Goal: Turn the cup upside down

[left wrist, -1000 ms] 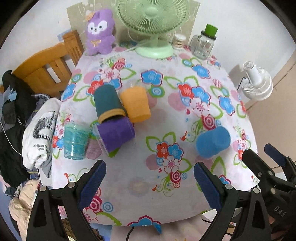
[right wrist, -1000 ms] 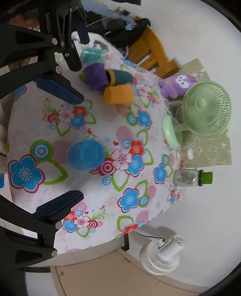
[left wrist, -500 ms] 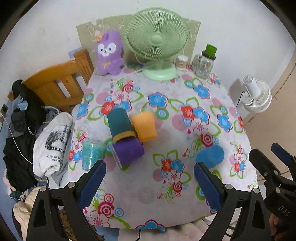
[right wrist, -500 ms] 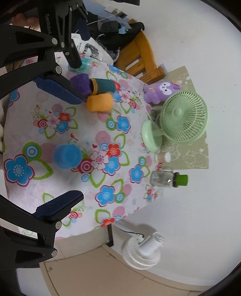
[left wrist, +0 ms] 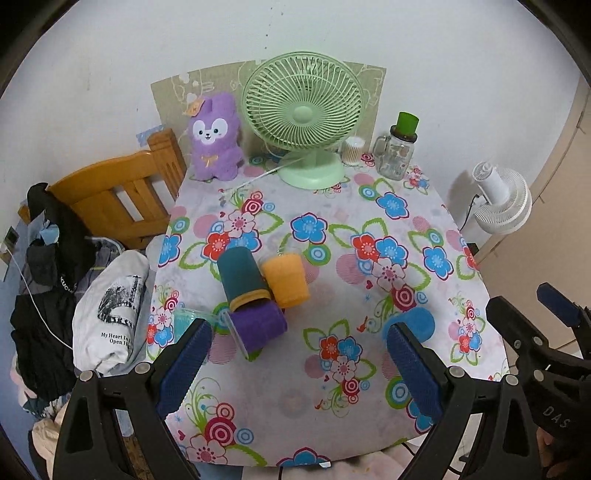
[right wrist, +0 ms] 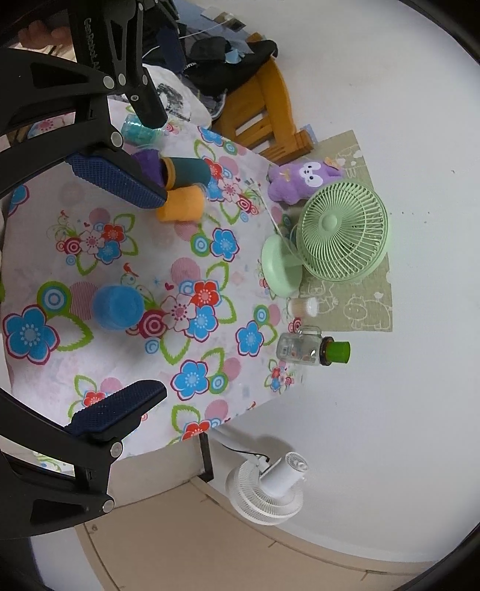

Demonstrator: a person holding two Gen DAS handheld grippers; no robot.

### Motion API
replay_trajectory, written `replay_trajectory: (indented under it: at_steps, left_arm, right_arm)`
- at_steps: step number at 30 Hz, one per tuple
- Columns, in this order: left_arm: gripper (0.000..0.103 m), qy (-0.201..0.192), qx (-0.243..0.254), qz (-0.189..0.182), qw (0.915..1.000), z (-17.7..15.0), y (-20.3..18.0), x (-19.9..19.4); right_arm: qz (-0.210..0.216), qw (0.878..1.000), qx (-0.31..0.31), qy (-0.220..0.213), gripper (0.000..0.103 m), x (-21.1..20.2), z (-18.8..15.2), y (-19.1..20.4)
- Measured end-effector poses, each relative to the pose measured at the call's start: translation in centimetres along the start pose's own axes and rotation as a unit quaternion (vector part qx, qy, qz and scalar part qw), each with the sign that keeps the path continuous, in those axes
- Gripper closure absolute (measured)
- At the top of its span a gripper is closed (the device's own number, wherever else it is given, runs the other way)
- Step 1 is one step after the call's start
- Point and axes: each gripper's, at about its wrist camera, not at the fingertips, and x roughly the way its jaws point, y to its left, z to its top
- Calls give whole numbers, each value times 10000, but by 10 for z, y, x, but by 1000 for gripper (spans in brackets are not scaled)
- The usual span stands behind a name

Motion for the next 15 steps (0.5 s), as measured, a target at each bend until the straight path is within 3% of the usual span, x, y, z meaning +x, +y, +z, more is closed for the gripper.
replay_trajectory:
  at_steps: [15]
  left_arm:
    - [6,-66,-30,51,10000,-2,1,-1]
  right_arm:
    - [23,9999,-113,3,7,1,-1,7]
